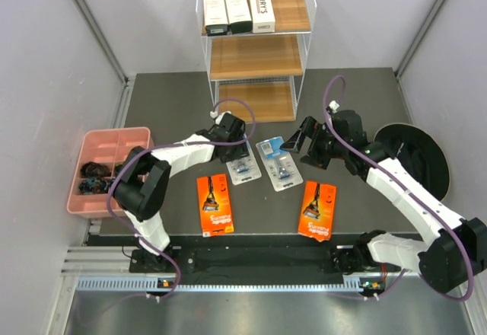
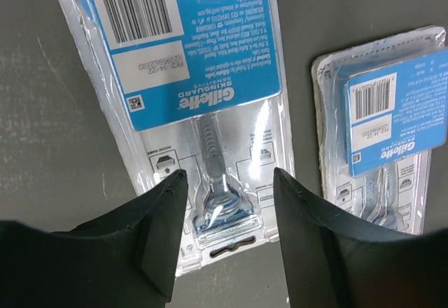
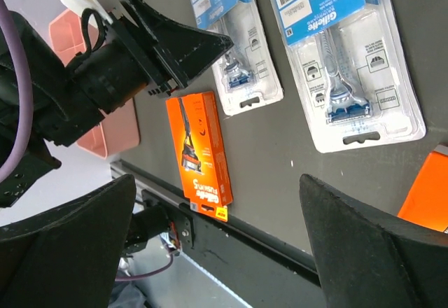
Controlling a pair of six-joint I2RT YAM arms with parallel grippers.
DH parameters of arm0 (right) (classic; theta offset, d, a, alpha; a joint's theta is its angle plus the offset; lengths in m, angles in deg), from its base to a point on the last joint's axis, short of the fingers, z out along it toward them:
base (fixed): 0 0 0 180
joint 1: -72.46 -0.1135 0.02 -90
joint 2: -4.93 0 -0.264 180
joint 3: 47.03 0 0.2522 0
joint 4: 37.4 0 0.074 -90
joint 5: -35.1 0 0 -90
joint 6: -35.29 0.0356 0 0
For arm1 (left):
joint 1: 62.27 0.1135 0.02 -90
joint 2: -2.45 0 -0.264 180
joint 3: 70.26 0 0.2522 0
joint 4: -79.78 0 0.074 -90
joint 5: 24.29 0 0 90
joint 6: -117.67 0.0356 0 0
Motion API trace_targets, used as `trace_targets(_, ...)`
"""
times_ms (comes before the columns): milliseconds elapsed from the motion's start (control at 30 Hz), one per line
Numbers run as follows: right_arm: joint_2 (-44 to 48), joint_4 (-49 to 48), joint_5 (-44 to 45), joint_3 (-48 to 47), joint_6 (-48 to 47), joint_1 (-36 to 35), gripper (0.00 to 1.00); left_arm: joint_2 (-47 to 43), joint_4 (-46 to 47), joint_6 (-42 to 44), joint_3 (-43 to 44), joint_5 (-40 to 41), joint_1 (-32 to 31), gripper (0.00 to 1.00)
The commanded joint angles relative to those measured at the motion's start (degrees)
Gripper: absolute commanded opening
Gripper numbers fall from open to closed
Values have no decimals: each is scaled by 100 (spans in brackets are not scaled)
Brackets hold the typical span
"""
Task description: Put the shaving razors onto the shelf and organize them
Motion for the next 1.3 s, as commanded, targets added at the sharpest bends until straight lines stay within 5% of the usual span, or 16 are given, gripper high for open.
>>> trace_targets(0, 46, -234, 7, 21, -80, -52, 99, 175, 172, -137, 327, 398, -98, 56)
trace_targets(200, 63, -234, -2, 65, -89, -61, 99, 781, -294, -268, 811, 530, -159, 49)
trace_targets(333, 81, -208, 16, 100, -98, -61, 99, 1001, -540, -356, 942, 714, -195, 32)
trace_targets(533, 98, -287, -28, 197, -71, -61, 99, 1247, -979, -348, 1056, 978, -203, 28)
trace_targets(633, 90, -304, -37, 223, -54, -61, 99, 1292, -1050, -321, 1048, 952, -212, 1)
trace_targets(1267, 98, -348, -98, 144, -63, -61, 99, 123, -1156, 241, 1136, 1102, -388, 0)
